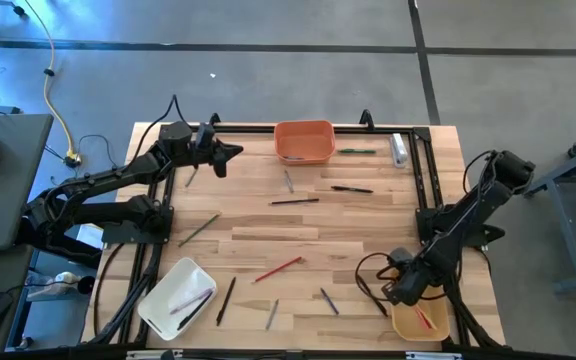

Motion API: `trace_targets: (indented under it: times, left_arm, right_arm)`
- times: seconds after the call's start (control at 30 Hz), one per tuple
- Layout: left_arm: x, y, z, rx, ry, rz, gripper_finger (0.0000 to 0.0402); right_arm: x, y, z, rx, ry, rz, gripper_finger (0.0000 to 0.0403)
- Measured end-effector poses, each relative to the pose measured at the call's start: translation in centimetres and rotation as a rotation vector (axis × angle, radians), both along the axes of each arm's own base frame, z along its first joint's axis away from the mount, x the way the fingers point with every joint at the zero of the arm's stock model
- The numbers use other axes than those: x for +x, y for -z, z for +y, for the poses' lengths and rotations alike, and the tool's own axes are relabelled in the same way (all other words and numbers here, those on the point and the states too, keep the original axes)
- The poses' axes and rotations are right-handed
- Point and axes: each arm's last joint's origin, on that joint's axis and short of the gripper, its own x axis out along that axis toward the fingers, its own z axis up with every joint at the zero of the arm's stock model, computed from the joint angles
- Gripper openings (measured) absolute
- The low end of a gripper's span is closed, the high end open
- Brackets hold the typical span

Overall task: Sort crayons/erasers/pens/pencils in bins
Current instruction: Put the yellow pencil into the yellow bin, then put the black pen into the white bin

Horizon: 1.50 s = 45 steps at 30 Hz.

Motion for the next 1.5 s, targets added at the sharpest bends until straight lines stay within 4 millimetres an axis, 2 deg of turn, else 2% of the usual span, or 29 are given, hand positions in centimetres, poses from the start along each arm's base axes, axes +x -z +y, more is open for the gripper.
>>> trace_targets:
  times: [0.2,0.37,0.5,0.67,0.8,0.97,1.07,1.2,1.37,1.5]
  left_arm:
    - [0.0,0.4,-0.2,-0.007,0.022,0.046,0.0]
    - [0.0,0.9,-0.4,0.026,0.063,0.108,0.0]
    - [0.1,1.2,-0.7,0.002,0.072,0.134,0.0]
    - [0.7,1.5,-1.5,0.026,0.141,0.177,0.0]
    - [1.3,1.6,-2.4,0.027,0.2,0.192,0.0]
    - [2.1,1.5,-3.5,0.111,0.288,0.2,0.0]
    - [2.6,1.2,-4.0,0.137,0.326,0.172,0.0]
    - [3.2,0.7,-4.6,0.146,0.393,0.111,0.0]
    - [3.7,0.6,-5.3,0.132,0.385,0.1,0.0]
    - [4.4,0.4,-5.7,0.124,0.29,0.071,0.0]
  right_arm:
    - [0.9,-1.1,-0.1,0.009,-0.028,-0.026,0.0095]
    - [2.0,-3.4,0.1,0.043,-0.248,-0.151,0.0119]
    - [1.9,-5.8,-0.9,0.007,-0.413,-0.249,0.009]
    - [1.6,-9.2,-3.2,-0.031,-0.503,-0.435,0.0012]
    - [2.1,-11.2,-5.6,-0.14,-0.434,-0.584,0.0015]
    - [4.0,-12.1,-9.0,-0.405,-0.192,-0.741,0.0003]
    - [5.9,-11.7,-11.4,-0.523,-0.112,-0.786,0.0001]
    - [7.1,-8.8,-15.4,-0.559,-0.148,-0.752,0.0]
    - [5.8,-4.7,-20.9,-0.495,-0.221,-0.689,0.0]
    - [4.4,-2.9,-23.9,-0.51,-0.302,-0.599,0.0]
